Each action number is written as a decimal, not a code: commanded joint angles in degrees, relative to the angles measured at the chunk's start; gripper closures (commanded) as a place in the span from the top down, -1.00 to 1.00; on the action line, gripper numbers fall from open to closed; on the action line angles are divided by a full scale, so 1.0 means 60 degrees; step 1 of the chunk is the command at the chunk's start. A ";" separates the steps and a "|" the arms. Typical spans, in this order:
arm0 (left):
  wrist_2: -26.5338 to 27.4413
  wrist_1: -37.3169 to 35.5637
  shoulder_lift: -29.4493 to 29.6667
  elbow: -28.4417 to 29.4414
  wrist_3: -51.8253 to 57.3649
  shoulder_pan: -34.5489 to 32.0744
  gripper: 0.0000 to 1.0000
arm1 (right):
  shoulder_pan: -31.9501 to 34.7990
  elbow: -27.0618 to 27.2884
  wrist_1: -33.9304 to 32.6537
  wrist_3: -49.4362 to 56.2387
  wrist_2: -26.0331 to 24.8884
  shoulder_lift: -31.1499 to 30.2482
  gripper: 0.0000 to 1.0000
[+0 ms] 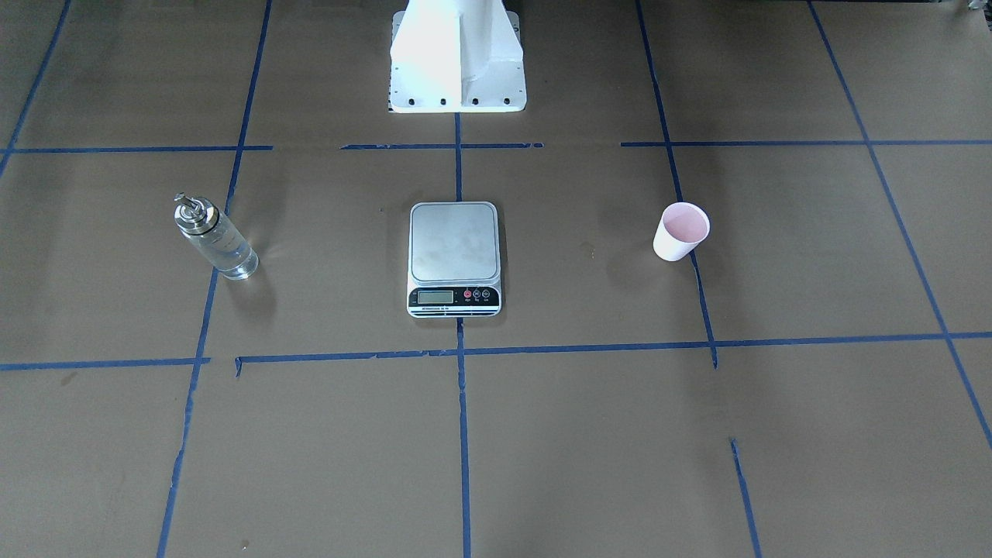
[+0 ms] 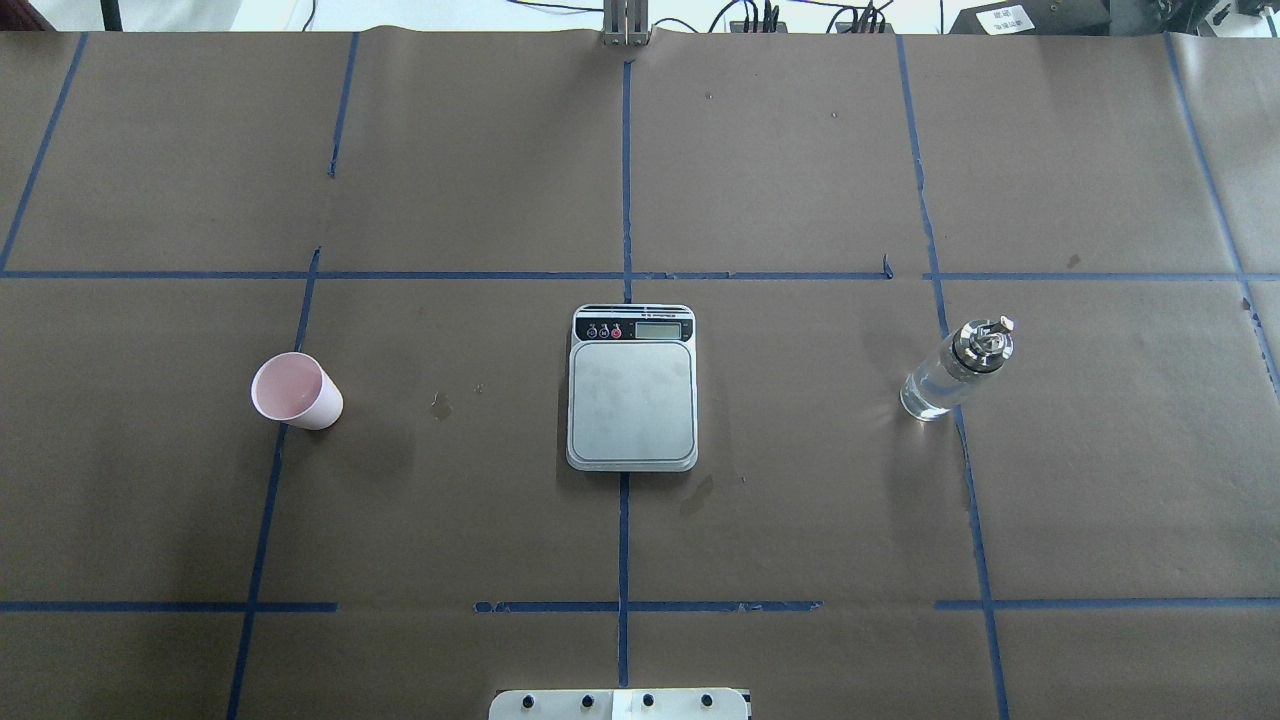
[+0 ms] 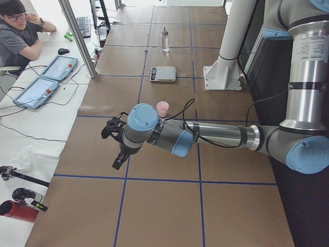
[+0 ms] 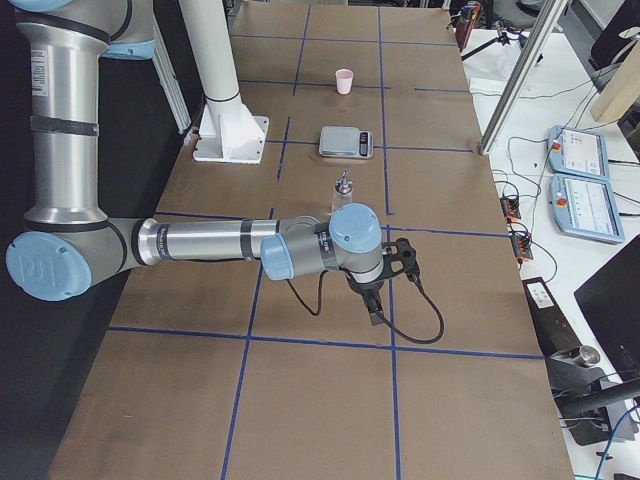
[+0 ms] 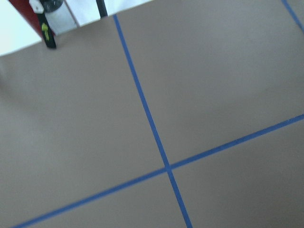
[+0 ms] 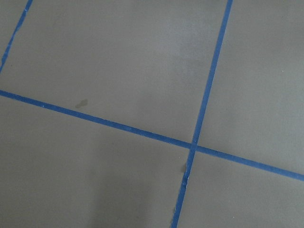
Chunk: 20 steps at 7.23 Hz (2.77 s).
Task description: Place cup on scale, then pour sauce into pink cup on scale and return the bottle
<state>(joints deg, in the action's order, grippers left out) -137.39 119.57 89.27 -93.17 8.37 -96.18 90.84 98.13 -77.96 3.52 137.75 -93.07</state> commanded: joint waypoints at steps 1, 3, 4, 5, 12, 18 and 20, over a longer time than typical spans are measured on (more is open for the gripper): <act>-0.0959 0.1910 -0.0010 0.0644 -0.0861 0.0005 1.00 | -0.0008 -0.0094 0.0088 -0.0029 0.0388 0.0131 1.00; -0.1066 0.3016 -0.0097 0.0515 -0.0955 0.0020 1.00 | -0.0008 -0.0080 0.0088 -0.0220 0.0699 0.0377 1.00; -0.1821 0.3301 -0.0301 0.0557 -0.1637 0.0513 1.00 | -0.0153 -0.0181 0.0088 -0.0220 0.0699 0.0394 1.00; -0.1901 0.3376 -0.0332 0.0180 -0.3340 0.0822 1.00 | -0.0212 -0.0182 0.0088 -0.0220 0.0699 0.0394 1.00; 0.4181 0.3362 -0.1374 -0.3002 -1.1225 0.7668 1.00 | -0.0228 -0.0197 0.0103 -0.0206 0.0684 0.0292 1.00; 0.6547 0.2776 -0.0159 -0.1996 -1.3978 0.9952 0.20 | -0.0228 -0.0168 0.0103 -0.0206 0.0699 0.0175 1.00; 0.6594 0.2776 -0.0098 -0.1947 -1.3949 0.9952 -0.72 | -0.0228 -0.0182 0.0103 -0.0206 0.0699 0.0160 1.00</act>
<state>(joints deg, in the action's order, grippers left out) -98.10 136.27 88.40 -105.23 -75.44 -36.51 89.47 97.06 -77.34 2.29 141.94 -92.03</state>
